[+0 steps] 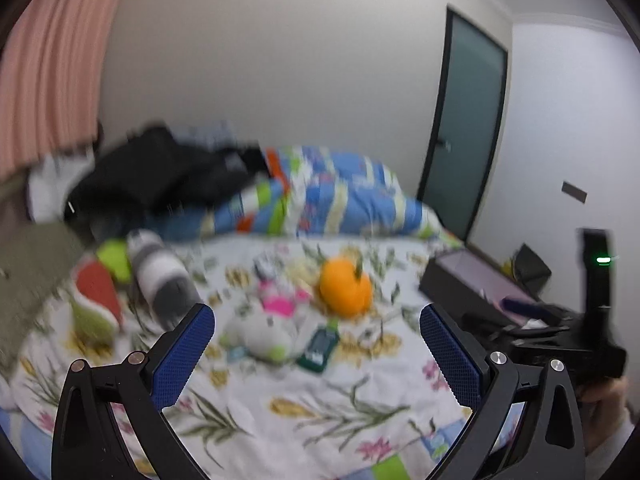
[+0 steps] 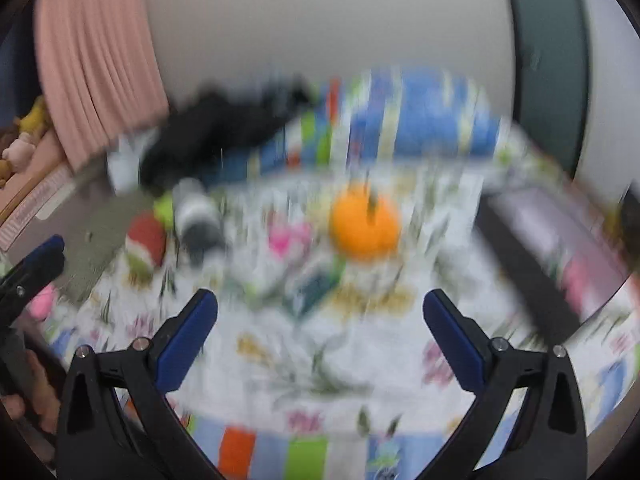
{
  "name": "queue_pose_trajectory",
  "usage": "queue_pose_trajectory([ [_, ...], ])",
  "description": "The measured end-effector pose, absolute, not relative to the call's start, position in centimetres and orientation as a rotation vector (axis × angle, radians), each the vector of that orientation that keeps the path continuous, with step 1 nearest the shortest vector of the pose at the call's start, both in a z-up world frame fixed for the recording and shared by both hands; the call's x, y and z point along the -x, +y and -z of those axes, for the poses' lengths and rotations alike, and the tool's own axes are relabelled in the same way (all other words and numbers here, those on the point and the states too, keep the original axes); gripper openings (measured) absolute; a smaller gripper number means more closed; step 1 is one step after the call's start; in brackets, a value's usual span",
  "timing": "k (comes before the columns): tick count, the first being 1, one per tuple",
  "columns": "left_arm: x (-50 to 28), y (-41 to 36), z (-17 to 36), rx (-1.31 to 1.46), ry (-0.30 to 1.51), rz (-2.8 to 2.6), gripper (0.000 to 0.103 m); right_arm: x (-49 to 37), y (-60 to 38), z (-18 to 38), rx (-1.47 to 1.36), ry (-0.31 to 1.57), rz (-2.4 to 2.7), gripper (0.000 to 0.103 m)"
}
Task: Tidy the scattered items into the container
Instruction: 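Withdraw both grippers from the black box back over the bed, then move both grippers down around the green spray bottle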
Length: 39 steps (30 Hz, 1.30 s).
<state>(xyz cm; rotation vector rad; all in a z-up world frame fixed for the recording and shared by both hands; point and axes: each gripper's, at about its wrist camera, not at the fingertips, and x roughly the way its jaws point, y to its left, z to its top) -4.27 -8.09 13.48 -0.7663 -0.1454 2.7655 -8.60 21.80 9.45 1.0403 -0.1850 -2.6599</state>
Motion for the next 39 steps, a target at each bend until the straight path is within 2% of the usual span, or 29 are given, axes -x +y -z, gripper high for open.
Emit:
queue_pose_trajectory([
  [1, 5.1, -8.0, -12.3, 0.813, -0.141, -2.748, 0.102, 9.5, 22.5, -7.8, -1.083, -0.282, 2.63, 0.102],
  [3, 6.2, -7.4, -10.2, 0.876, -0.117, -2.718, 0.102, 10.0, 23.3, -6.2, -1.088, -0.359, 2.643, 0.103],
  [6, 6.9, -6.8, -8.0, 0.908, -0.103, -2.674, 0.102, 11.2, 23.9, -4.0, -1.123, -0.386, 2.64, 0.103],
  [14, 11.0, -5.1, -4.5, 1.009, -0.054, -2.622, 0.102, 14.8, 25.2, 0.8, -1.134, -0.656, 2.443, 0.103],
  [22, 15.3, -2.6, 0.2, 1.092, -0.106, -2.475, 0.102, 19.2, 24.0, 3.6, -1.101, -0.681, 2.288, 0.103],
  [26, 17.3, -1.4, 2.8, 1.159, -0.122, -2.387, 0.102, 22.1, 24.4, 6.9, -1.151, -0.895, 2.107, 0.102],
  [29, 18.9, -1.2, 4.8, 1.224, -0.175, -2.33, 0.102, 24.3, 24.7, 9.3, -1.176, -1.029, 1.997, 0.096],
  [39, 22.3, -3.7, 9.8, 1.321, -0.601, -2.147, 0.102, 27.9, 23.4, 13.2, -1.182, -1.14, 1.839, 0.088],
])
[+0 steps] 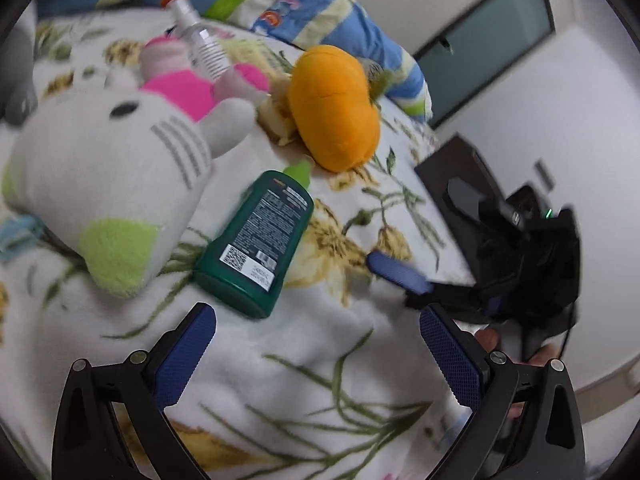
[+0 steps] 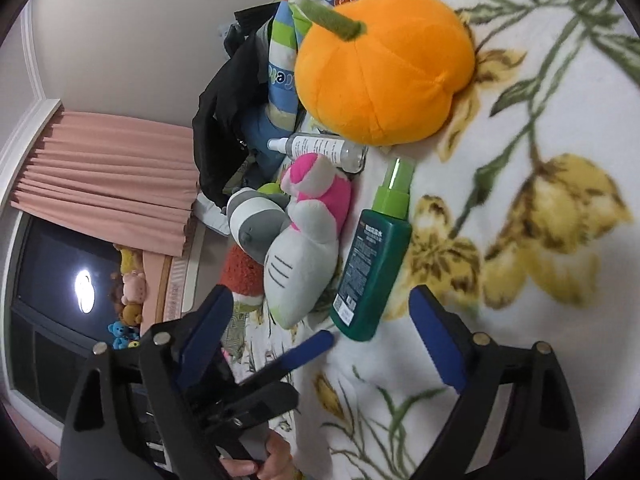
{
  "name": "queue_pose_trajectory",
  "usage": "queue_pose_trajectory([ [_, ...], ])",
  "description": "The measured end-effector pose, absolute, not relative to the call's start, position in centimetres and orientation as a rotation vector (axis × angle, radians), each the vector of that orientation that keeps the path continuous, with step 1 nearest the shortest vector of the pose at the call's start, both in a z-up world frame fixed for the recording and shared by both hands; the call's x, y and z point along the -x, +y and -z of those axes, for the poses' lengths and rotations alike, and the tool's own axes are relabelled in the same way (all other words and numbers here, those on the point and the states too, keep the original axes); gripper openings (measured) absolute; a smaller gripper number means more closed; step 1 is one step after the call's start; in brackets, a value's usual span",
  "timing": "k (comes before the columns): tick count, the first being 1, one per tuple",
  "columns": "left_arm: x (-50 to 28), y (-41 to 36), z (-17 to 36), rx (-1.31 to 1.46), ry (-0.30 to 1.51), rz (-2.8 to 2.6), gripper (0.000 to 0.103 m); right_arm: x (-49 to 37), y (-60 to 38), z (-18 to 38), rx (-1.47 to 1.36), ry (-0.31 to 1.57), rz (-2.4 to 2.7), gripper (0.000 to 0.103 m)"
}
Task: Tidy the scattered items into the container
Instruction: 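Move both grippers down around the green spray bottle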
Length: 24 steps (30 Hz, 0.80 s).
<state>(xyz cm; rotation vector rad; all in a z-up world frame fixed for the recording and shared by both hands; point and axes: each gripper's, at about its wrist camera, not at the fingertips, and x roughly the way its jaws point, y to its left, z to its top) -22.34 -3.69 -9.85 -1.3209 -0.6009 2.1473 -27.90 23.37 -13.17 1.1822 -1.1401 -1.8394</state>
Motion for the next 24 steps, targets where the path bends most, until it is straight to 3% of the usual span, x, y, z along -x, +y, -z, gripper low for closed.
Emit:
queue_pose_trajectory([
  [7, 23.8, -5.5, 12.7, 1.372, -0.898, -2.081, 0.101, 30.0, 21.1, 14.6, -1.227, -1.118, 1.828, 0.083],
  [24, 26.5, -6.1, 13.9, 1.397, -1.214, -2.114, 0.1, 33.3, 19.4, 16.5, -1.287, -1.196, 1.85, 0.08],
])
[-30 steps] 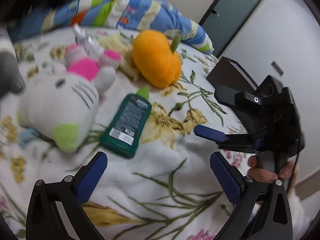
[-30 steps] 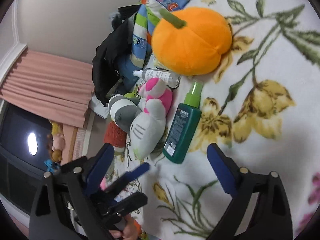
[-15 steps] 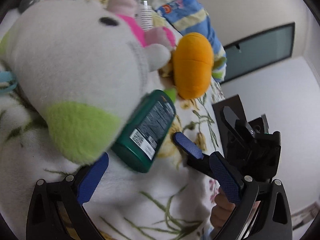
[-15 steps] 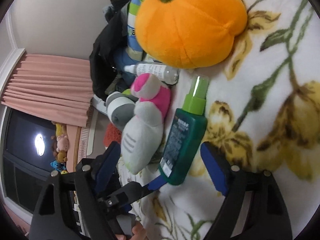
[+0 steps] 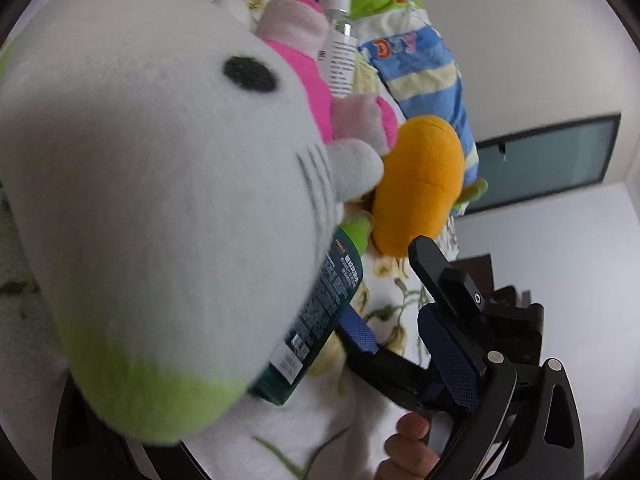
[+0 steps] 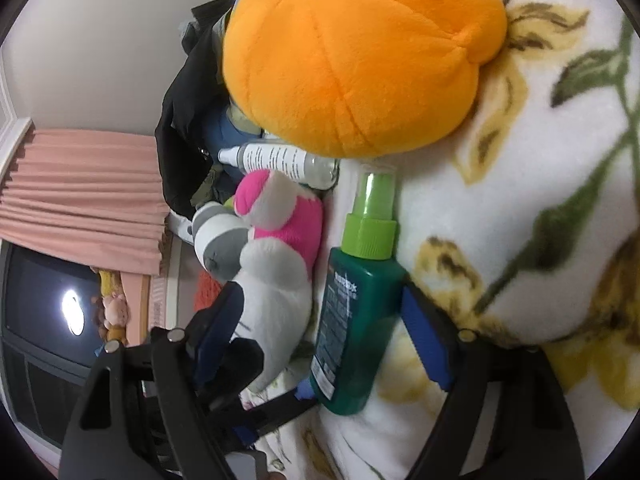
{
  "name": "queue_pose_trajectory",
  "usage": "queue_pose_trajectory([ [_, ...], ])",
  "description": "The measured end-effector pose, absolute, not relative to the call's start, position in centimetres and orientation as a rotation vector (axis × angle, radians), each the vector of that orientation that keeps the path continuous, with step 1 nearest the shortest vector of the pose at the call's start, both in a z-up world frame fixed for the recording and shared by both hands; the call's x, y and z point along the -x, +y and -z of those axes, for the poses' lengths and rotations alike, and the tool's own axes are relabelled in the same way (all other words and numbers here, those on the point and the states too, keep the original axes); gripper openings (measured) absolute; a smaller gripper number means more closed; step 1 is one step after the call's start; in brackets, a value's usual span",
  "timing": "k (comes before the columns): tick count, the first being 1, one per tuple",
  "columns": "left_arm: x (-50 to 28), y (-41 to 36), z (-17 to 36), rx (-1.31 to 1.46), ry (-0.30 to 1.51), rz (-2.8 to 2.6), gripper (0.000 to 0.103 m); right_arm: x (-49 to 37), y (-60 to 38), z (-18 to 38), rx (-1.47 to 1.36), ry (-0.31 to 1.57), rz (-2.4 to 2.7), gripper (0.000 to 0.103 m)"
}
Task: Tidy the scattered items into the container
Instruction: 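Move both grippers down around the green spray bottle, then close both grippers on the green spray bottle and lift it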
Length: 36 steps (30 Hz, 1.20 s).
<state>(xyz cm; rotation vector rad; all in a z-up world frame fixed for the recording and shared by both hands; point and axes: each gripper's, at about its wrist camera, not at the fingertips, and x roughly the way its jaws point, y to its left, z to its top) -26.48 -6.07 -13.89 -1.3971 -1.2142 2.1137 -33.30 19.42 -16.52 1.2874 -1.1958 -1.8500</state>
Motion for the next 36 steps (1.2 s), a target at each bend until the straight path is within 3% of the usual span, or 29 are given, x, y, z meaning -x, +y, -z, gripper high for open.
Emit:
queue_pose_trajectory([
  [2, 26.5, -6.3, 14.0, 1.399, -1.242, -2.119, 0.095, 33.6, 19.4, 16.7, -1.291, -1.21, 1.841, 0.073],
  [4, 26.4, -6.5, 14.1, 1.42, -1.238, -2.138, 0.07, 33.8, 19.5, 17.0, -1.314, -1.19, 1.854, 0.055],
  [5, 26.3, -6.8, 14.3, 1.429, -1.246, -2.141, 0.06, 33.8, 19.6, 17.3, -1.326, -1.187, 1.856, 0.037],
  [6, 26.3, -7.2, 14.7, 1.437, -1.268, -2.13, 0.043, 33.8, 19.7, 17.8, -1.343, -1.201, 1.847, 0.027],
  [7, 26.3, -7.7, 15.2, 1.438, -1.304, -2.104, 0.041, 33.7, 20.0, 18.4, -1.345, -1.234, 1.822, 0.027],
  [25, 25.2, -6.4, 14.3, 1.415, -1.256, -2.011, 0.038, 30.9, 21.3, 17.0, -1.314, -1.231, 1.835, 0.025],
  [36, 24.4, -3.6, 8.3, 1.341, -1.122, -2.049, 0.038, 28.7, 25.0, 11.4, -1.174, -1.233, 1.882, 0.025],
])
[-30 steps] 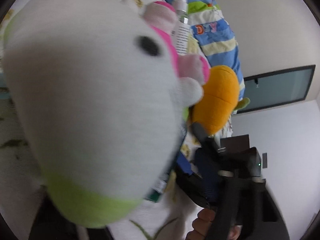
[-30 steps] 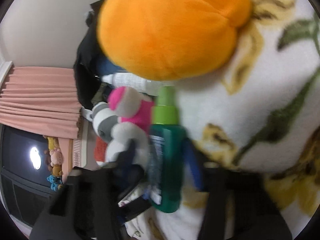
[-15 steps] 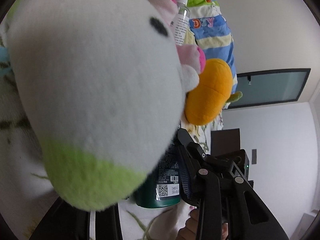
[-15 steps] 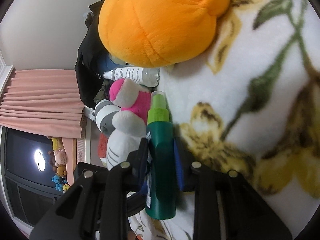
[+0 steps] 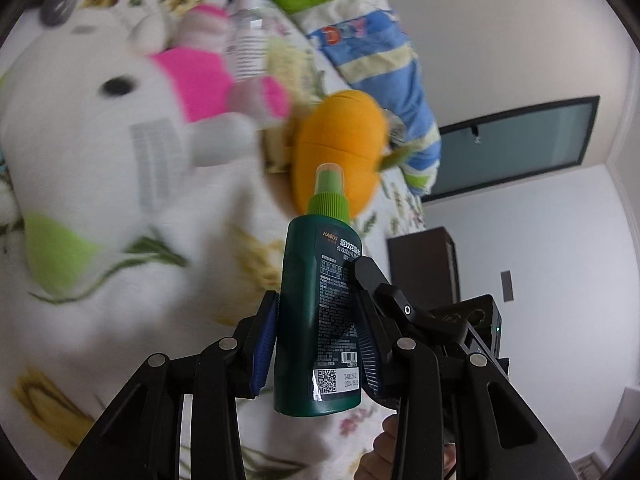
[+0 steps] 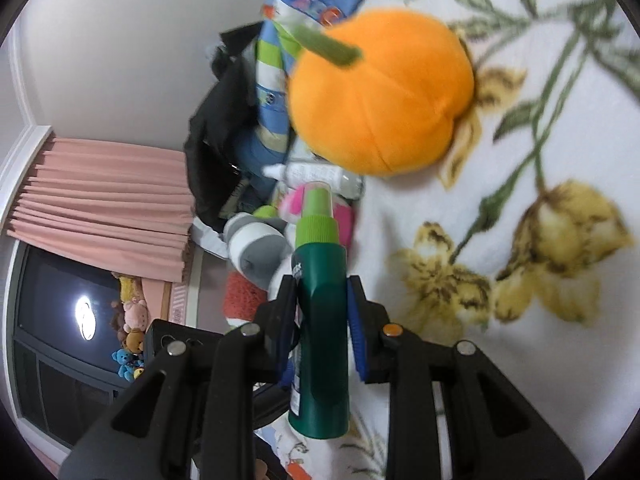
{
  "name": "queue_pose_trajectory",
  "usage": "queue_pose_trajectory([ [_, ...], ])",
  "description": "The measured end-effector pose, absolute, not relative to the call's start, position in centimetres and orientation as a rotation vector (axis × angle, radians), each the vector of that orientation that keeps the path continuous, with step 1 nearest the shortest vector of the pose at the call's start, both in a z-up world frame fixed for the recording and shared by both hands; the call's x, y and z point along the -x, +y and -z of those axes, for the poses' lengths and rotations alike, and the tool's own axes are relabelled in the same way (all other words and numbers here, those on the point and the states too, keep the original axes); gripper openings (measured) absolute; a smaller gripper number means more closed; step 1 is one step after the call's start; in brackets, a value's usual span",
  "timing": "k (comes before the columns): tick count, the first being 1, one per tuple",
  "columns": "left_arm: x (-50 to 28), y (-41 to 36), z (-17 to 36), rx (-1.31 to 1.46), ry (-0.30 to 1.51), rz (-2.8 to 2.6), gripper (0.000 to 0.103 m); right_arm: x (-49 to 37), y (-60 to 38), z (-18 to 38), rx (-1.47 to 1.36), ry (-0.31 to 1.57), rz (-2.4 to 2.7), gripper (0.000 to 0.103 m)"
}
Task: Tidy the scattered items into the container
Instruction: 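Close both grippers on the green spray bottle and lift it, then carry the spray bottle over the black box and open both grippers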
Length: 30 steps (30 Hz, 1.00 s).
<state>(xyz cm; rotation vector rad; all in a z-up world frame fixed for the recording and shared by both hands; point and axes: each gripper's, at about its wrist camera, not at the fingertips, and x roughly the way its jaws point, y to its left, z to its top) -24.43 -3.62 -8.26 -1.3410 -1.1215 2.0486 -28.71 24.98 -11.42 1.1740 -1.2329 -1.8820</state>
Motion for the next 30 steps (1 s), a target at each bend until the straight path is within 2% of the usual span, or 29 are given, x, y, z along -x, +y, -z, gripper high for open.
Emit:
queue_pose_trajectory([
  [13, 22.0, 6.7, -1.1, 1.242, -0.899, -2.052, 0.038, 23.5, 34.4, 2.6, -0.955, -1.255, 2.038, 0.025],
  [30, 20.5, 22.5, -4.9, 1.216, -0.699, -1.945, 0.038, 18.3, 49.5, -0.4, -0.763, -1.384, 2.182, 0.025],
])
